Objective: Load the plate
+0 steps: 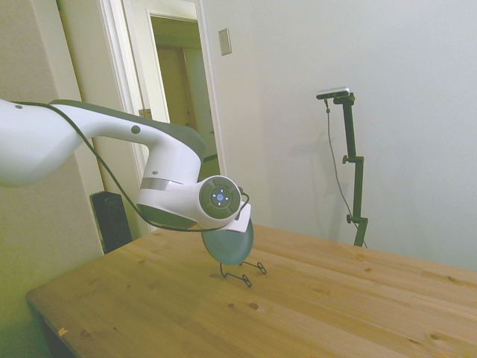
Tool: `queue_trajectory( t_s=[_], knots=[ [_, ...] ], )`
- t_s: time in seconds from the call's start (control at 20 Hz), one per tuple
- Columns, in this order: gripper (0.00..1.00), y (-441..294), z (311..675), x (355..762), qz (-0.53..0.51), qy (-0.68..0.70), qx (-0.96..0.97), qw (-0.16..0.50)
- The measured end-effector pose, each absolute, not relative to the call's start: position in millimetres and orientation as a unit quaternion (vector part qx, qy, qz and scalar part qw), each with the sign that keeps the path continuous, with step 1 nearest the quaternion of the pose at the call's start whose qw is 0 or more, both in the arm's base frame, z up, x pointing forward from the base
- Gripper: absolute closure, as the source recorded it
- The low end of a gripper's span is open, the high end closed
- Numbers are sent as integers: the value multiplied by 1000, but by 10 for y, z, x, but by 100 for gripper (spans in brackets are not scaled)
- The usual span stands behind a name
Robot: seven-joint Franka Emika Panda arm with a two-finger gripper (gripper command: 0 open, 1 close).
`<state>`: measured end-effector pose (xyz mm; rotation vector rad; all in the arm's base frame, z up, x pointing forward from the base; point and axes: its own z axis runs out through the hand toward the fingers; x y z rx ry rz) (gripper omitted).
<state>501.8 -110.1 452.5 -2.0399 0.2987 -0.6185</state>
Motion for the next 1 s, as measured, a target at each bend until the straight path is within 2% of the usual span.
queue_trajectory(
  t_s=[1.0],
  knots=[
    [100, -1293, 4285, 5041, -254, 115, -822, 497]
  ],
)
